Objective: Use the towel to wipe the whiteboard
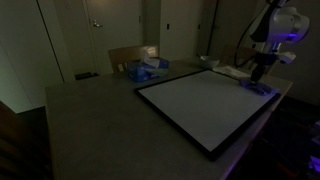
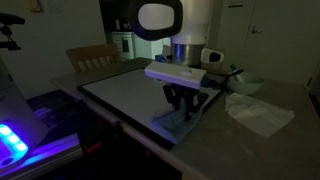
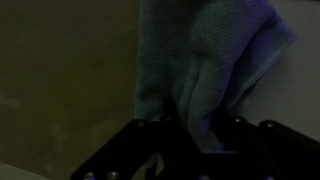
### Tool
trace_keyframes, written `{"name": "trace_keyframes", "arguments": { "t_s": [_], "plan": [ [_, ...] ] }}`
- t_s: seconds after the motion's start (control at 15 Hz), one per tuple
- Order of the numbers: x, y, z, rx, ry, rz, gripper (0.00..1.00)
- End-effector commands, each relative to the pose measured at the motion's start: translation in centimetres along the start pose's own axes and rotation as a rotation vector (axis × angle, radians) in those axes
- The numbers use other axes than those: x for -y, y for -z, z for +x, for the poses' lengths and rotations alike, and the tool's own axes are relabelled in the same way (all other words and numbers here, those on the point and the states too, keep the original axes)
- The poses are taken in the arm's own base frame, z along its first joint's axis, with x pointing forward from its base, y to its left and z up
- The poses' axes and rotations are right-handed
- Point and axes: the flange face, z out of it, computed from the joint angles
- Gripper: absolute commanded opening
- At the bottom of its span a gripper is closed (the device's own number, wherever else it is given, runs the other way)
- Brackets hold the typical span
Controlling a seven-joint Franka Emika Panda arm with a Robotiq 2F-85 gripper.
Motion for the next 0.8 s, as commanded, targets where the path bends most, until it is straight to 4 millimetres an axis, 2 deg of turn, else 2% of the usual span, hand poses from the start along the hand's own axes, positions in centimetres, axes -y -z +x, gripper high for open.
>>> {"name": "trace_keyframes", "arguments": {
  "t_s": [0.0, 0.07, 0.2, 0.27, 0.73],
  "plan": [
    [-0.2, -1.0, 0.3, 0.016, 0.016, 0.014, 0.08],
    [-0.1, -0.9, 0.5, 0.014, 0.020, 0.018, 0.02],
    [0.1, -1.0, 0.8, 0.016, 0.027, 0.020, 0.00],
    [0.3, -1.0, 0.9, 0.017, 0.032, 0.020, 0.04],
    [1.0, -1.5, 1.3, 0.019, 0.052, 0.017, 0.03]
  ]
}}
